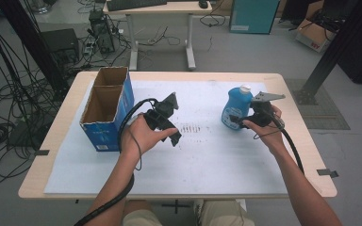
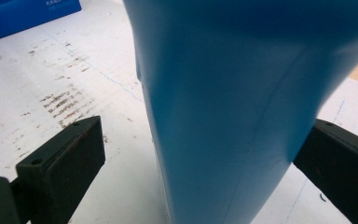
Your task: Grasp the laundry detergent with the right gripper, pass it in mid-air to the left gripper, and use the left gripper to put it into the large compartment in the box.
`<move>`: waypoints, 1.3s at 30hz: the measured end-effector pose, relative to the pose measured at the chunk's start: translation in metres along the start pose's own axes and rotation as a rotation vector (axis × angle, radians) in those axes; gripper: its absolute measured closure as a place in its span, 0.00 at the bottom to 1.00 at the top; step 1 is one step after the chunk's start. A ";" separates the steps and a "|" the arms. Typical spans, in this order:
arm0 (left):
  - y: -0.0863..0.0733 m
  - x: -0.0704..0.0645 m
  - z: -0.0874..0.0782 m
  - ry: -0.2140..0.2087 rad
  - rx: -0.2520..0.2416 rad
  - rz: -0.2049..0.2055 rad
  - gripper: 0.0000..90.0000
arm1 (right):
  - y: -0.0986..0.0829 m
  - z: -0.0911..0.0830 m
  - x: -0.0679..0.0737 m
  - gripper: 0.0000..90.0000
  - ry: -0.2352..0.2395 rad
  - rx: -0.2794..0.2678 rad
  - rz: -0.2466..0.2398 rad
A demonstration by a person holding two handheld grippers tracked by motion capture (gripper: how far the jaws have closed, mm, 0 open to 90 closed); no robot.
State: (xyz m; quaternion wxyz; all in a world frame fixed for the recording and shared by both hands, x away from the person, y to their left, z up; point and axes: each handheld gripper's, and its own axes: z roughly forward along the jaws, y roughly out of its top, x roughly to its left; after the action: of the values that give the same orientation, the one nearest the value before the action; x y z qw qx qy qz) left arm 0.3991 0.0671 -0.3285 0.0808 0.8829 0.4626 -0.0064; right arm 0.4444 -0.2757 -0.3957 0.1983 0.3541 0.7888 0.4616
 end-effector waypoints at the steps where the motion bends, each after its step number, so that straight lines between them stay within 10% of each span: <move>1: 0.000 0.000 0.000 0.000 0.000 0.000 0.06 | 0.000 0.000 0.000 0.03 0.000 0.000 0.000; 39: -0.001 0.001 0.000 -0.002 0.003 -0.003 0.06 | -0.004 0.004 0.000 0.14 0.008 -0.012 0.021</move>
State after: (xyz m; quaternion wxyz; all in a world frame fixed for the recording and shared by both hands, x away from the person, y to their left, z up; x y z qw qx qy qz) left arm 0.3992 0.0686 -0.3290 0.0798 0.8824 0.4636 -0.0083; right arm 0.4459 -0.2745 -0.4009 0.1926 0.3593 0.7829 0.4699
